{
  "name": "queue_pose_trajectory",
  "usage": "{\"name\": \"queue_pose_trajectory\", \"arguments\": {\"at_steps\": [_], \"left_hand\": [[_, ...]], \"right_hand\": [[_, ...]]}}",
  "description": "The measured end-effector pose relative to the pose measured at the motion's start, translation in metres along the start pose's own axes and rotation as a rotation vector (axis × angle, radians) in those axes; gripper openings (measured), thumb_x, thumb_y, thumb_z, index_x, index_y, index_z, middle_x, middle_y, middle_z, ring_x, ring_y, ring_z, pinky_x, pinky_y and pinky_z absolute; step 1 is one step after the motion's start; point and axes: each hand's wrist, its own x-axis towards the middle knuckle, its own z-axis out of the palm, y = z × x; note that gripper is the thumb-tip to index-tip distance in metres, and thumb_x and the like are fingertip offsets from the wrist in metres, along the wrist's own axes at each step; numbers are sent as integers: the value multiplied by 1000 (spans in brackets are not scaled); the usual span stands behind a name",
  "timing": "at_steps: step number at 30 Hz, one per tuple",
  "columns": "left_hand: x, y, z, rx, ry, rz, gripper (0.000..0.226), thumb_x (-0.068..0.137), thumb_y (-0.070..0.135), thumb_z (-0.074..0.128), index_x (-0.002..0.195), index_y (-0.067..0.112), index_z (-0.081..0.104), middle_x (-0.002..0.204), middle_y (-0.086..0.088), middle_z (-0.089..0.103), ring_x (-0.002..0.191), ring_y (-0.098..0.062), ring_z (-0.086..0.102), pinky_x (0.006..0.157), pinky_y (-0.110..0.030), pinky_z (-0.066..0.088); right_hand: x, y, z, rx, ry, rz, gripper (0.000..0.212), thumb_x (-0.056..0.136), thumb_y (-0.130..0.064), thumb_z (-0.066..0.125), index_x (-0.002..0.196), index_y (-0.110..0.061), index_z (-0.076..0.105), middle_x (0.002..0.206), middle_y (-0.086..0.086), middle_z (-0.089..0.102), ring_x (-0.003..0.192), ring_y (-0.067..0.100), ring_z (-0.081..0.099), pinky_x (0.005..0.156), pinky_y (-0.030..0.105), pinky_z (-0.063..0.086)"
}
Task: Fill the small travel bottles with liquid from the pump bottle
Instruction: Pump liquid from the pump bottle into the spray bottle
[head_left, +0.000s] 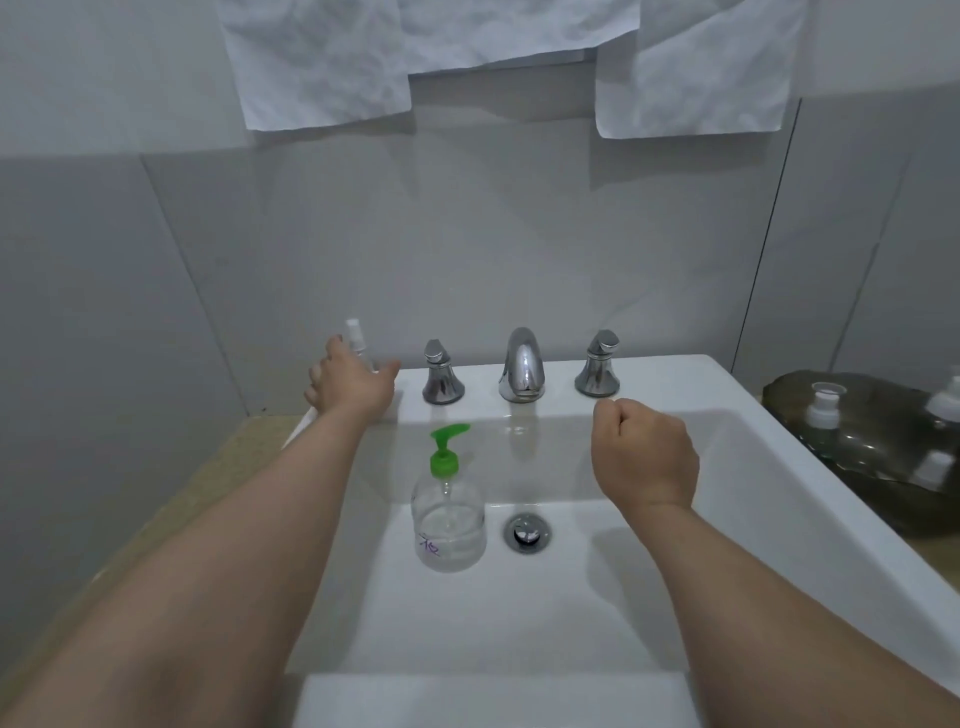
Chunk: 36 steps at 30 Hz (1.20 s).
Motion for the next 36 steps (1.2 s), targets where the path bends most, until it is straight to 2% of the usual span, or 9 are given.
{"name": "queue_pose_trajectory", "arguments": {"at_steps": [6,11,17,19,21,24,28,32,36], "left_hand": [[15,-13,21,-60,84,-73,32,98,34,63,126,17,58,128,-10,68,127,-34,56,109,-43,31],[-11,-2,0,-144,314,110,33,104,32,55,130,12,58,126,-12,64,125,-36,53,108,-47,32],[-109,50,-69,-346,510,910,40,106,29,43,123,-2,60,107,-15,58,94,-28,51,86,-44,43],[-160,65,-77,-367,380,1145,37,104,23,45,127,-2,61,111,-12,60,95,-25,53,88,-36,43],[-198,70,-67,-338,94,1235,37,104,23,45,131,2,61,111,-6,61,97,-19,54,90,-28,42],[-225,74,-34,-181,-359,956,37,109,32,46,139,13,56,110,3,58,103,-15,56,93,-32,45],[-204,78,12,33,-627,395,41,104,35,59,134,10,46,122,-12,64,114,-30,62,81,-31,40],[-175,56,26,-4,-737,365,36,92,33,77,110,15,53,101,-2,64,85,-16,60,69,-28,45],[-169,44,28,-191,-731,408,34,85,26,85,106,16,60,92,7,64,73,-5,58,66,-18,46]], "right_hand": [[2,5,3,-60,-18,-27,41,96,-26,39,58,-14,42,63,6,51,72,36,51,61,34,36],[4,7,3,-80,-32,-4,41,97,-27,37,59,-13,43,65,7,52,70,33,50,60,33,34],[9,10,2,71,-31,221,45,99,-29,34,62,-10,48,71,8,55,64,26,46,56,31,32],[7,12,-2,150,-36,313,44,100,-29,33,64,-9,50,73,8,55,67,26,48,58,32,34],[6,15,-5,280,-40,429,43,99,-29,34,66,-7,50,73,9,55,69,28,50,62,34,37],[7,25,-7,572,-33,730,35,96,-32,39,72,-9,53,76,7,54,67,27,48,62,35,38],[8,39,-12,896,-131,999,34,96,-33,35,76,-12,52,65,2,40,50,18,29,49,27,25],[6,30,-1,586,-468,883,70,100,-66,22,98,-8,60,68,8,54,47,18,35,47,23,27],[6,28,9,473,-779,783,70,95,-77,29,89,-13,57,59,2,48,42,12,30,42,18,17]]}}
